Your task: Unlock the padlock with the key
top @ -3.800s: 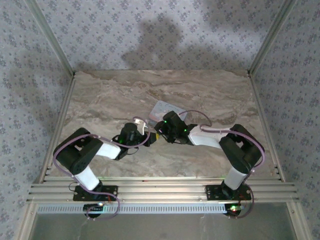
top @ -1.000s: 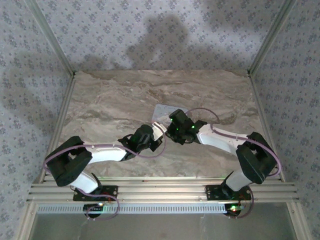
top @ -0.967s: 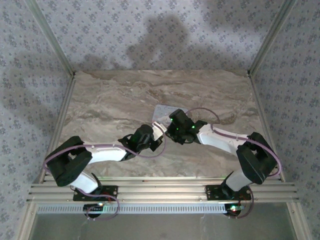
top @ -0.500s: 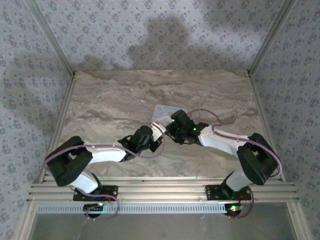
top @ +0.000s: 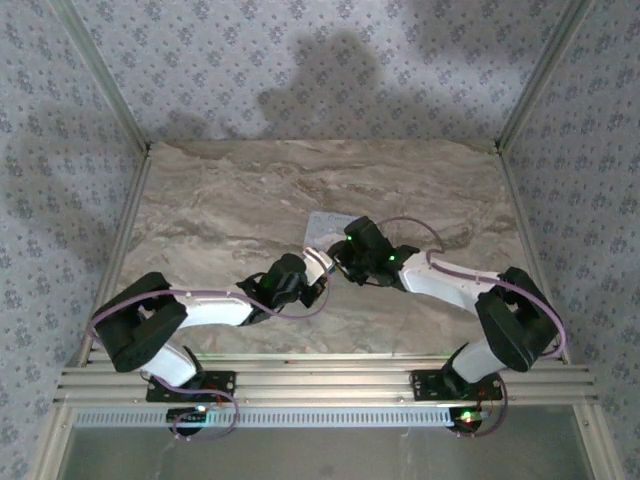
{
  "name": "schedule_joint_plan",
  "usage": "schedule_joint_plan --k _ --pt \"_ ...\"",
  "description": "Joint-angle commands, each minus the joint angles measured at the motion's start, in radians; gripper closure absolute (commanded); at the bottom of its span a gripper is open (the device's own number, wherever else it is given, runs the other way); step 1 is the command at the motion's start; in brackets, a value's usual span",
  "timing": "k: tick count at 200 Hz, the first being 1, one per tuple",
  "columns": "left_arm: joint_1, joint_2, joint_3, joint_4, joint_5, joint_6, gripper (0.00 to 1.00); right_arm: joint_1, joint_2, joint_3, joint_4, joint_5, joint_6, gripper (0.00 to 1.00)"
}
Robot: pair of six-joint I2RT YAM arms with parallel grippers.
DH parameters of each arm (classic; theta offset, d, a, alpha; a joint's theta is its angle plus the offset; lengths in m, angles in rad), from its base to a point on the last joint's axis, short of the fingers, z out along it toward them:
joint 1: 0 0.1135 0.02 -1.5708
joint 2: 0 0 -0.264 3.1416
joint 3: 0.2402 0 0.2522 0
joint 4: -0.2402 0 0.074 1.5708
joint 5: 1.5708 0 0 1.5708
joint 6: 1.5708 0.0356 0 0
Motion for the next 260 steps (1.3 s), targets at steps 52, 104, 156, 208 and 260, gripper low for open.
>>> schedule_joint_plan --k 52,104,156,208,260 --pt "-0.008 0.011 -0.007 0.051 0.012 -0.002 1.0 0.026 0.088 0.063 -0.035 -0.044 0.002 0.61" --pt "-0.007 0.009 -0.019 0.073 -0.018 0.007 1.0 0.036 0.108 0.082 -0.058 -0.07 -0.006 0.54" --pt "-0.007 0.012 -0.036 0.118 -0.029 0.001 1.0 0.036 0.094 0.079 -0.109 -0.075 -0.021 0.51" --pt "-0.008 0.025 -0.042 0.17 -0.048 0.004 1.0 0.035 0.122 0.123 -0.156 -0.103 -0.051 0.5" --pt "-0.007 0.017 -0.05 0.221 -0.061 -0.001 1.0 0.034 0.173 0.171 -0.192 -0.137 -0.073 0.5"
